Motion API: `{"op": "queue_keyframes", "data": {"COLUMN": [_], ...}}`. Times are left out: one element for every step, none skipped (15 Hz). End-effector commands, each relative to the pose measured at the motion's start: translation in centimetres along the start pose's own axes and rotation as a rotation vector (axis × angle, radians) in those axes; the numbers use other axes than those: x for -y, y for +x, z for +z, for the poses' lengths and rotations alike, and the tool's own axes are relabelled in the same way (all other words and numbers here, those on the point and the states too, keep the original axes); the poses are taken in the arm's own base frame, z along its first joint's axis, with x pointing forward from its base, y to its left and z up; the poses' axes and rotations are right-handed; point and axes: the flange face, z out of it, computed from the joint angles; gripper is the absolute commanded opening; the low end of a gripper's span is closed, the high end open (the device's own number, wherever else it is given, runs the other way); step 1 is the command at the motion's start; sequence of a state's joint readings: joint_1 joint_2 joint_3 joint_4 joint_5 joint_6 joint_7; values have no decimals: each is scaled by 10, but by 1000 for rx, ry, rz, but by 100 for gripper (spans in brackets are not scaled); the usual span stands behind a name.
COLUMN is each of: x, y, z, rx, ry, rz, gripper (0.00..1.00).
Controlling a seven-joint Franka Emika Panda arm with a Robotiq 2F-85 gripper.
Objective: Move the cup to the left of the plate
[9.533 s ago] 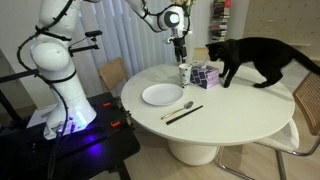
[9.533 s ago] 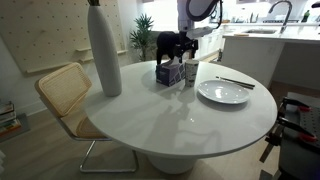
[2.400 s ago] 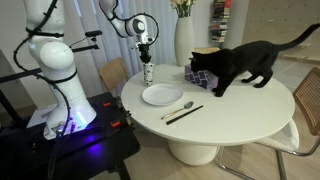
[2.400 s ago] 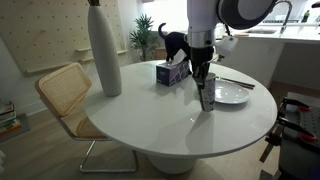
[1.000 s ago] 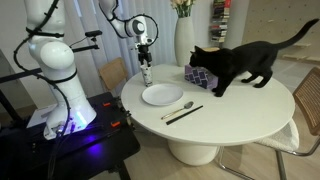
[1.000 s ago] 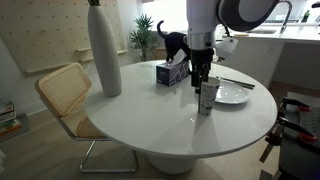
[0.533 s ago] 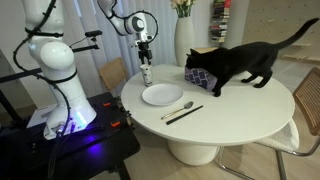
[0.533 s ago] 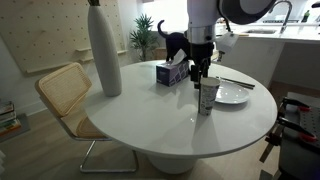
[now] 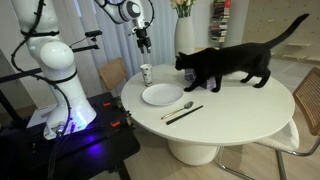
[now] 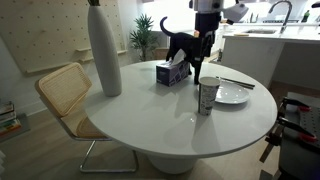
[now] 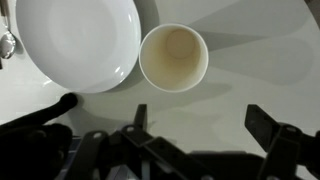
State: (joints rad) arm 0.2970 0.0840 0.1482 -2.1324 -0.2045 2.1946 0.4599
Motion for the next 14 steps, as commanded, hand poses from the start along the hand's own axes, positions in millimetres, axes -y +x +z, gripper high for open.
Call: {"op": "queue_keyframes", "data": {"x": [-2,-3,-4,-5,-5,-5,-5,-5,-5,-5,-5,-5,-5,-5], "y": [0,-1,-2,-2,-2,-3,-3,-3,-3,-3,-3,-3,-3,-3], "z": [-9,-16,-20,-22,-22,-22,-21,-21,-21,-21,-21,-21,-21,-21], "rx": [-11,-20,-26,-28,-28,-27,-26,-25,-25,-25,-25,-25,-25,-25], "ry": [2,2,2,2,2,2,2,1,1,1,1,1,1,1], "rz": [11,22,24,25,25,25,25,25,25,25,25,25,25,25], "gripper": [100,100,100,100,100,100,100,100,100,100,100,100,100,100]}}
